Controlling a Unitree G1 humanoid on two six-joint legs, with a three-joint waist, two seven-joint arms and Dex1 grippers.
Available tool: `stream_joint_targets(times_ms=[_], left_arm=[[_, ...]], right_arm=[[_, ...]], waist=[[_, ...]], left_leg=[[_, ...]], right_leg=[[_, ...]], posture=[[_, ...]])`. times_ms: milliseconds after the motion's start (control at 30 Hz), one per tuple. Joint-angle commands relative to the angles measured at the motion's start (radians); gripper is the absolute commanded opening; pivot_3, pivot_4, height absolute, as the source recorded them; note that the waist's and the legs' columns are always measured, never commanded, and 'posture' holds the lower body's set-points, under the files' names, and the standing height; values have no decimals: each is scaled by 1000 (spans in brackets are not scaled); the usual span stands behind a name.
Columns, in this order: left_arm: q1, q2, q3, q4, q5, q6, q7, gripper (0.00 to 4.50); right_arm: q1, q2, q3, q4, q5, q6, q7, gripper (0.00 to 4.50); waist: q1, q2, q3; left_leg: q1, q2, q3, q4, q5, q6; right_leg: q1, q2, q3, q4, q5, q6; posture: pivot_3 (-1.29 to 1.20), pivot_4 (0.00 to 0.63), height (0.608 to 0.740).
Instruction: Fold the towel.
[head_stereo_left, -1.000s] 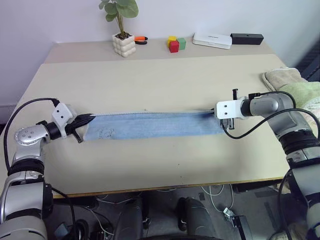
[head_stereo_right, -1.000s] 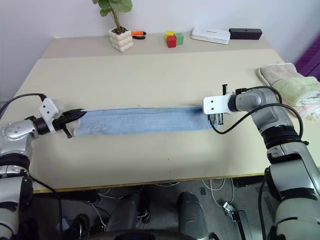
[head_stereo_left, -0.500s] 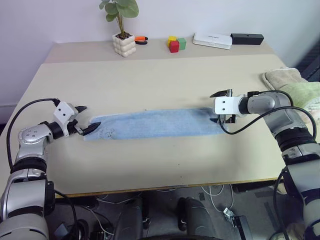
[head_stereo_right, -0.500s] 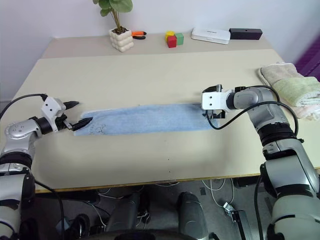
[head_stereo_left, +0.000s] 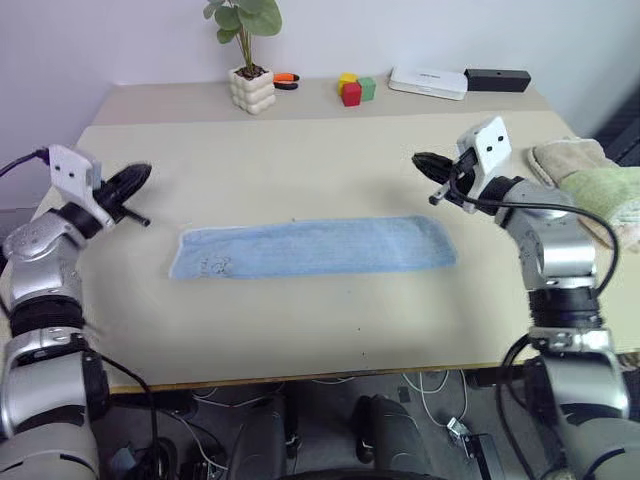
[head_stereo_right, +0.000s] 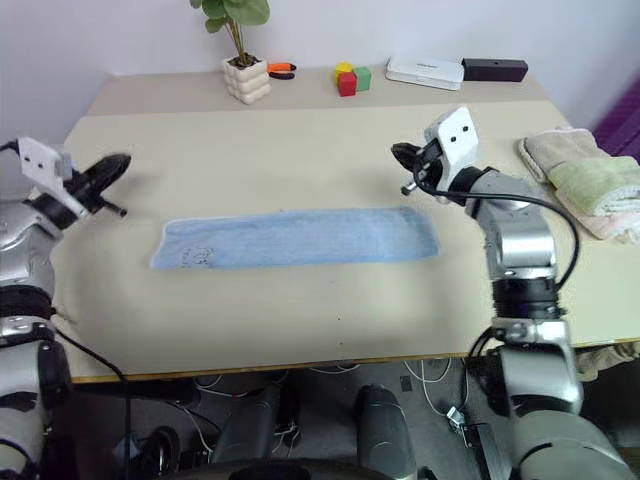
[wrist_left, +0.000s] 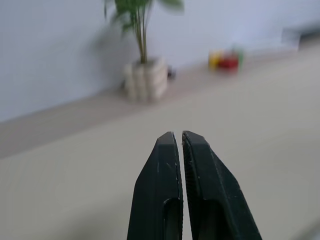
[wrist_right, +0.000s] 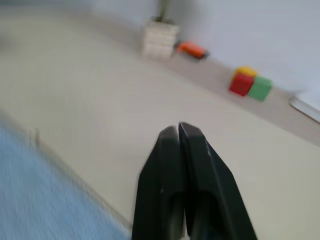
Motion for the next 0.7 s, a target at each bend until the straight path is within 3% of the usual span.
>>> stream_joint_targets(times_ms=[33,167,333,533,700], left_arm=[[66,-155,-15,-304,-110,216,205,0],[165,-316,-100,-511,-135,337,303,0],[286,-376,-201,-473,-46,314,304,0],[293,-277,-172,-351,27,257,279,0],[270,-165,-127,-249,41,207,230,0]], right_arm=[[65,100,13,-102,-15,53,-174,32],[138,208,63,-109,-53,68,-290,32],[193,213,164,-24,-191,-32,-380,32],[230,109,147,73,-295,-96,-454,32],[258,58,91,88,-269,-112,-448,32]], waist=[[-1,0,0],[-5,0,0],[-10,0,0],[-3,-1,-1],[-4,-1,-1]], left_leg=[[0,0,0,0,0,0],[0,-1,0,0,2,-2],[2,-1,0,-2,0,0],[1,-1,0,-1,-1,2],[1,-1,0,-2,-1,2]], right_leg=[[0,0,0,-1,0,0],[0,0,1,-2,1,2],[0,1,1,-1,1,1],[0,0,1,-3,1,1],[0,0,1,-3,0,1]], posture=[[0,150,740],[0,150,740],[0,150,740],[0,150,740],[0,150,740]])
